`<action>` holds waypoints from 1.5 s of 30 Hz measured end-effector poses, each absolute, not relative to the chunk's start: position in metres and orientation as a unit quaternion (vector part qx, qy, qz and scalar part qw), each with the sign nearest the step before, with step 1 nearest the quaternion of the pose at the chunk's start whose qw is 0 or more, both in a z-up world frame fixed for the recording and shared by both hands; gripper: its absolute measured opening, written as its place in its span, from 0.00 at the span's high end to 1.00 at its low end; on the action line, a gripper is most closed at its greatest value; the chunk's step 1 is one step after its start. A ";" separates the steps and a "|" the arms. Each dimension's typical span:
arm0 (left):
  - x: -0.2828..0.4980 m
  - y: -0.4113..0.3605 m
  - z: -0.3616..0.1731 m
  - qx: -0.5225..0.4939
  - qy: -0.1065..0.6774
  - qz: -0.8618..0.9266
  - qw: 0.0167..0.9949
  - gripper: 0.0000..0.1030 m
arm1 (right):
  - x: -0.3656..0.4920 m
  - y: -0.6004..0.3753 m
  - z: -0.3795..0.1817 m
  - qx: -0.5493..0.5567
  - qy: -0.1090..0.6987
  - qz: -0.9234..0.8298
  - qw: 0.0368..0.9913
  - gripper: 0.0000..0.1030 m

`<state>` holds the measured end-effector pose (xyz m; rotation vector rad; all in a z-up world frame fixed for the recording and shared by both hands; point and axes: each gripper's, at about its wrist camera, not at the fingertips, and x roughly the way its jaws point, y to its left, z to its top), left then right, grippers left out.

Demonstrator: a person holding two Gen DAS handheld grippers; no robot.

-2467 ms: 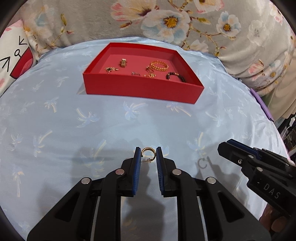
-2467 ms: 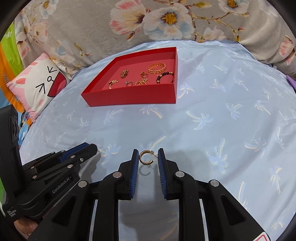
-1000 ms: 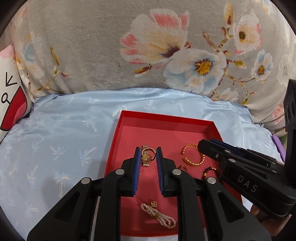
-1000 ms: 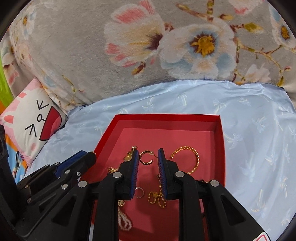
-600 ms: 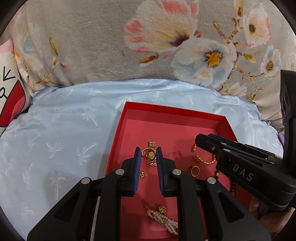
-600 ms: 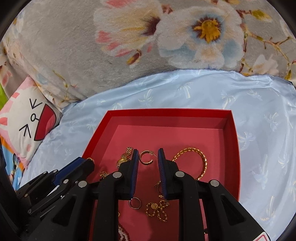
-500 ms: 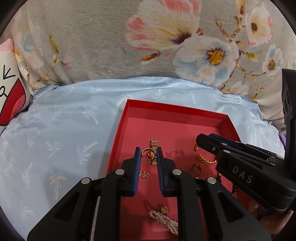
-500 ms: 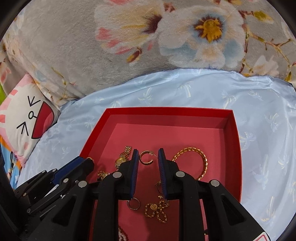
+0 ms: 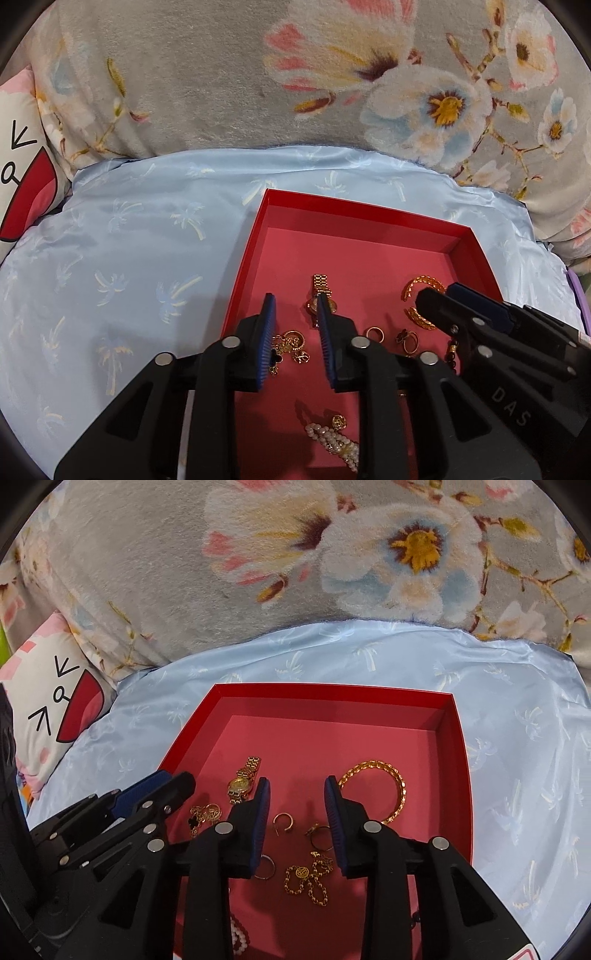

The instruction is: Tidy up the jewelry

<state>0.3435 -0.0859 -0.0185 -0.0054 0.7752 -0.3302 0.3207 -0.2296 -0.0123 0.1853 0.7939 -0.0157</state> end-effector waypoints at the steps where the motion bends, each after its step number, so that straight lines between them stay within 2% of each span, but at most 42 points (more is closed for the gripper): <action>1: 0.344 -0.085 -0.018 -0.002 0.376 -0.158 0.913 0.75 | 0.319 -0.229 -0.012 0.088 0.386 -0.008 0.918 0.70; 22: 0.334 -0.089 -0.011 0.009 0.364 -0.157 0.918 0.73 | 0.293 -0.231 -0.014 0.102 0.386 -0.009 0.917 0.68; 26: 0.326 -0.089 -0.009 0.011 0.363 -0.159 0.918 0.73 | 0.284 -0.233 -0.011 0.104 0.384 -0.013 0.917 0.61; 29: 0.314 -0.085 -0.005 0.012 0.359 -0.163 0.919 0.66 | 0.271 -0.233 -0.006 0.101 0.381 -0.019 0.919 0.59; 32: 0.294 -0.082 -0.001 0.021 0.348 -0.166 0.923 0.65 | 0.250 -0.234 -0.002 0.096 0.372 -0.027 0.923 0.55; 40: 0.249 -0.078 -0.001 0.028 0.332 -0.166 0.928 0.65 | 0.197 -0.239 -0.009 0.091 0.361 -0.053 0.926 0.53; 44: 0.239 -0.078 -0.006 0.019 0.326 -0.164 0.931 0.49 | 0.186 -0.244 -0.018 0.091 0.356 -0.064 0.928 0.49; 45: 0.237 -0.079 -0.008 0.020 0.323 -0.160 0.933 0.48 | 0.185 -0.246 -0.020 0.093 0.357 -0.066 0.927 0.48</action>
